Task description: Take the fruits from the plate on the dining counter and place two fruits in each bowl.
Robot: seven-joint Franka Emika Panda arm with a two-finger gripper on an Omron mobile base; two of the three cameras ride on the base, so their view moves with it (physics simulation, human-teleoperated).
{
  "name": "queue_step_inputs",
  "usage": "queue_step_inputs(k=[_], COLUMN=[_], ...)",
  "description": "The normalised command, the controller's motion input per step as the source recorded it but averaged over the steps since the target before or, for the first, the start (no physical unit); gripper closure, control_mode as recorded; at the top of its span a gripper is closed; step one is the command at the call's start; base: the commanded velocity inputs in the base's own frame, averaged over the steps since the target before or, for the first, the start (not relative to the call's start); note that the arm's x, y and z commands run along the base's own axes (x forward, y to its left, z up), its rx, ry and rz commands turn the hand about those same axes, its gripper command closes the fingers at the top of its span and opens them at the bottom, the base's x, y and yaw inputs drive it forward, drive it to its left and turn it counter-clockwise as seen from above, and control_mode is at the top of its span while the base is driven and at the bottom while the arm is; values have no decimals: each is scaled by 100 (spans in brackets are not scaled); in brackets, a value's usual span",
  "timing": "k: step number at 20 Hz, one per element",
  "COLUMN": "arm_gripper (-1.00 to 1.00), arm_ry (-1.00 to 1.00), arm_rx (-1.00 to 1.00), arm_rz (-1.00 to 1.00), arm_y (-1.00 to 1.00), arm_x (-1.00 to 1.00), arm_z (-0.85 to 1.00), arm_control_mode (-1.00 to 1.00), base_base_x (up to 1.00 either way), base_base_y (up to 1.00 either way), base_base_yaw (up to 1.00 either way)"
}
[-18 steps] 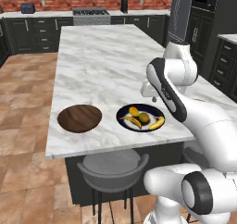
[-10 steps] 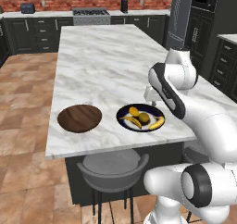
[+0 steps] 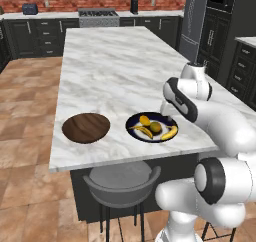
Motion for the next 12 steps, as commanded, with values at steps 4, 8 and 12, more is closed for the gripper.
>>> queue_step_inputs(k=[4,8,12], arm_gripper=[-100,-100,-100], arm_ry=[0,-4,-6], arm_rx=[0,-1,-1], arm_rz=[0,0,-17], arm_y=[-12,-23,-16], arm_x=[41,32,9], arm_z=[-39,-38,-54], arm_control_mode=[-100,-100,-100], base_base_x=[0,0,0], base_base_y=[0,0,0], base_base_yaw=[0,0,0])
